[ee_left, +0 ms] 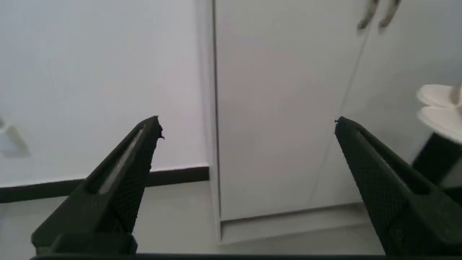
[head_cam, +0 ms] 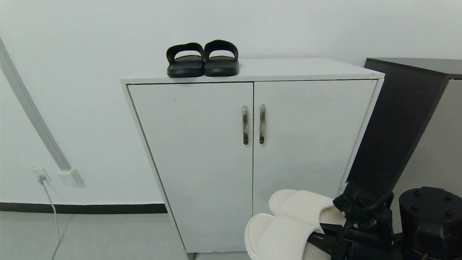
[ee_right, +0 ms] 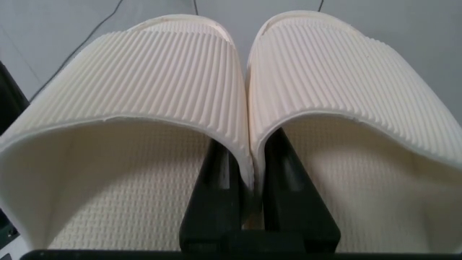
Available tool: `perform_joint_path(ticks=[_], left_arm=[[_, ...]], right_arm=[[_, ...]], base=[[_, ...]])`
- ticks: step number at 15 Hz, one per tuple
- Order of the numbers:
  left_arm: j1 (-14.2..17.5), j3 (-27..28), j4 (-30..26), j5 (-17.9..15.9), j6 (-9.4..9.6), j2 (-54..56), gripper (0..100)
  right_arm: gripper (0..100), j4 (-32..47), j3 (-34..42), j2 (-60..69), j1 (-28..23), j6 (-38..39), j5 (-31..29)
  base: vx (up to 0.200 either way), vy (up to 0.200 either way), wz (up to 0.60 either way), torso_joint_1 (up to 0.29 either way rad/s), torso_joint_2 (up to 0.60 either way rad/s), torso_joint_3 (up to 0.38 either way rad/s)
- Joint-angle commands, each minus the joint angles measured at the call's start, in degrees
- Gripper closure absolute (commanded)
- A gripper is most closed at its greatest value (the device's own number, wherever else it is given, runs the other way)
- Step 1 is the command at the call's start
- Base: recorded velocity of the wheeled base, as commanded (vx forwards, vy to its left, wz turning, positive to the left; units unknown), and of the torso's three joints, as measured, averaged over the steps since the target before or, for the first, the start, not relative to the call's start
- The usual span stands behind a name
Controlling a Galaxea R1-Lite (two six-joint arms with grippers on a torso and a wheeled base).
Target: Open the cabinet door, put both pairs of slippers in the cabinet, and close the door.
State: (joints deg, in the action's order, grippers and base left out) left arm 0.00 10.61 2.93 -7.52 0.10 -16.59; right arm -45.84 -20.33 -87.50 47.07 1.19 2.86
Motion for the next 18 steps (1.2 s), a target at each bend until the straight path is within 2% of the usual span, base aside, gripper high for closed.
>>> perform_joint_path(ticks=[1,2,3,4,5,6,8,10,11,12,13,14,16,18], left_arm=[[-0.8,3.8,11.8,-7.8,-0.27,-24.0,0],[-0.9,3.9,15.1,-9.6,-0.27,-27.8,0],[-0.9,4.5,21.9,-12.3,-0.1,-36.0,0],[-1.2,4.7,25.6,-13.8,-0.19,-39.4,0],[-2.3,5.2,30.6,-17.2,-0.36,-44.0,0],[-3.6,6.1,33.3,-19.0,-0.45,-47.0,0],[-8.3,9.6,34.5,-19.2,-0.89,-50.4,0],[-13.4,13.9,34.6,-19.0,-3.09,-52.8,0],[-17.9,17.1,34.6,-18.5,-5.72,-55.0,0],[-19.9,19.6,34.6,-18.3,-7.39,-56.6,0],[-19.9,19.6,34.6,-18.3,-7.39,-56.6,0],[-23.7,24.9,34.6,-18.2,-10.56,-60.7,0],[-26.8,27.5,34.6,-18.3,-12.75,-62.9,0],[-31.2,31.7,34.7,-18.3,-15.39,-67.7,0]], right_arm=[[100,0.0,0.1,0.0,0.0,-0.1,0.0],[100,0.0,0.1,0.0,0.0,-0.1,0.0],[100,0.0,0.2,0.0,0.0,-0.3,0.0],[100,0.0,0.3,0.0,0.0,-0.3,0.0],[100,0.0,0.5,0.0,0.0,-0.3,0.0],[100,0.0,0.5,-0.1,0.0,-0.3,0.0],[100,0.0,0.6,0.0,0.5,-0.3,0.0],[100,-0.3,0.6,-0.2,0.5,-0.3,0.0],[100,-0.5,0.7,-0.2,0.5,-0.3,0.0],[100,-0.5,0.8,-0.2,0.5,-0.3,0.0],[100,-0.5,0.8,-0.2,0.5,-0.3,0.0],[100,-0.5,1.0,-0.3,0.5,-0.3,0.1],[100,-0.5,1.0,-0.3,0.5,-0.3,0.2],[100,-0.6,1.1,-0.3,0.5,-0.3,0.2]], base=[[0.0,0.0,0.0,0.0,0.0,0.0],[0.0,0.0,0.0,0.0,0.0,0.0],[0.0,0.0,0.0,0.0,0.0,0.0],[0.0,0.0,0.0,0.0,0.0,0.0],[0.0,0.0,0.0,0.0,0.0,0.0],[0.0,0.0,0.0,0.0,0.0,0.0],[0.0,0.0,0.0,0.0,0.0,0.0],[0.0,0.0,0.0,0.0,0.0,0.0],[0.0,0.0,0.0,0.0,0.0,0.0],[0.0,0.0,0.0,0.0,0.0,0.0],[0.0,0.0,0.0,0.0,0.0,0.0],[0.0,0.0,0.0,0.0,0.0,0.0],[0.0,0.0,0.0,0.0,0.0,0.0],[0.0,0.0,0.0,0.0,0.0,0.0]])
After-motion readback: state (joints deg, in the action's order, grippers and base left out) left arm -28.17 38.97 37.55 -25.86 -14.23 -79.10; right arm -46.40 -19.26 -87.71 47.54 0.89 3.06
